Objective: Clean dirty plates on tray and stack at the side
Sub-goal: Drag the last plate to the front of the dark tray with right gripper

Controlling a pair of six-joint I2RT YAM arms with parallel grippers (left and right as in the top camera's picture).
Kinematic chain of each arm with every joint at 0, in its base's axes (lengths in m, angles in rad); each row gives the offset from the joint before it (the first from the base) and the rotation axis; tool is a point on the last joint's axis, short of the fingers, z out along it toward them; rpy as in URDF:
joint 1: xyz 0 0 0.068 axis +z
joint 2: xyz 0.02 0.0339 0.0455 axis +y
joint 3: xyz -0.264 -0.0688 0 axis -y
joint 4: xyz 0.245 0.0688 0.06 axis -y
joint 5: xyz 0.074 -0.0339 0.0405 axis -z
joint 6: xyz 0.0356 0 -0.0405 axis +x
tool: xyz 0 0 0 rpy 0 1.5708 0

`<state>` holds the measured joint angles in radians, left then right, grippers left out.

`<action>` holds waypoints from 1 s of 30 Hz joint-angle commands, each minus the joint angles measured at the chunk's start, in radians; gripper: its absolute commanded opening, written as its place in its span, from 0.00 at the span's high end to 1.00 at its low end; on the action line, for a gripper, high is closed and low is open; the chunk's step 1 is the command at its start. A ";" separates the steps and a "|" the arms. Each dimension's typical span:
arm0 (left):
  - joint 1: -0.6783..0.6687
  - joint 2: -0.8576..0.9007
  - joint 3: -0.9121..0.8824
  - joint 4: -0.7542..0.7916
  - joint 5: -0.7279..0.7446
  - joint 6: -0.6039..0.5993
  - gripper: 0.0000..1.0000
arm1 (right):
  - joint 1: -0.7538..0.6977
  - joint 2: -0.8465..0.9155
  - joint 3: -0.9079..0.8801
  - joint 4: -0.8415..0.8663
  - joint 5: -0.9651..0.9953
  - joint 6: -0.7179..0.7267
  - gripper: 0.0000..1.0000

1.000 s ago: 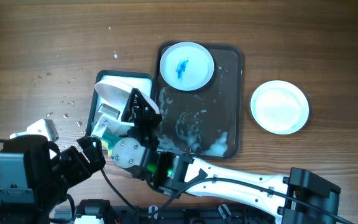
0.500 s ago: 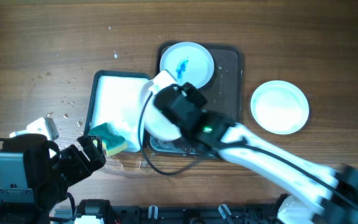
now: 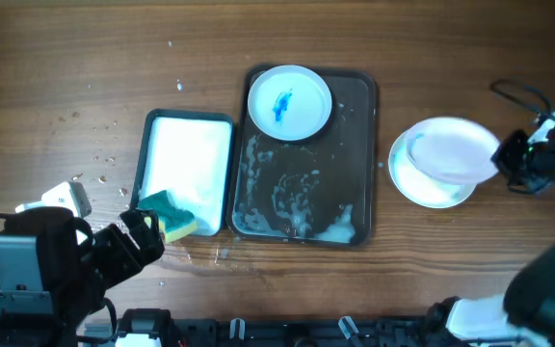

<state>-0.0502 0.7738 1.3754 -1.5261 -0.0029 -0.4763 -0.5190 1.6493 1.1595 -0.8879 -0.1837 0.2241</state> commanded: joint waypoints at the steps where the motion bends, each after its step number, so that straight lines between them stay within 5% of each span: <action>1: 0.005 0.001 0.004 0.002 0.002 -0.002 0.00 | 0.019 0.109 -0.009 -0.057 -0.081 0.008 0.84; 3: 0.005 0.001 0.004 0.002 0.002 -0.002 0.00 | 0.044 0.055 0.006 -0.057 -0.148 -0.072 0.53; 7: 0.005 0.001 0.004 0.002 0.002 -0.002 0.00 | 0.225 -0.227 0.014 0.014 -0.375 -0.121 0.53; 11: 0.005 0.001 0.004 0.002 0.002 -0.002 0.00 | 0.591 -0.395 0.014 0.186 -0.201 -0.169 0.54; 15: 0.005 0.001 0.004 0.002 0.002 -0.002 0.00 | 0.790 -0.223 -0.006 0.352 0.237 -0.138 0.45; 18: 0.005 0.001 0.004 0.002 0.002 -0.002 0.00 | 0.781 0.026 -0.006 0.513 0.171 -0.120 0.44; 21: 0.005 0.001 0.004 0.002 0.002 -0.002 0.00 | 0.784 0.217 -0.006 0.728 -0.127 -0.115 0.43; 24: 0.005 0.001 0.004 0.002 0.002 -0.002 0.00 | 0.784 0.312 -0.006 0.811 -0.095 -0.008 0.41; 28: 0.005 0.001 0.004 0.002 0.002 -0.002 0.00 | 0.788 0.416 -0.006 0.818 -0.092 0.085 0.61; 29: 0.005 0.001 0.004 0.002 0.002 -0.002 0.00 | 0.791 0.436 -0.006 0.807 -0.123 0.126 0.72; 30: 0.005 0.001 0.004 0.002 0.002 -0.002 0.00 | 0.791 0.438 -0.006 0.777 -0.137 0.128 0.96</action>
<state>-0.0502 0.7750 1.3754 -1.5261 -0.0025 -0.4763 0.2642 2.0384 1.1629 -0.0616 -0.2760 0.2737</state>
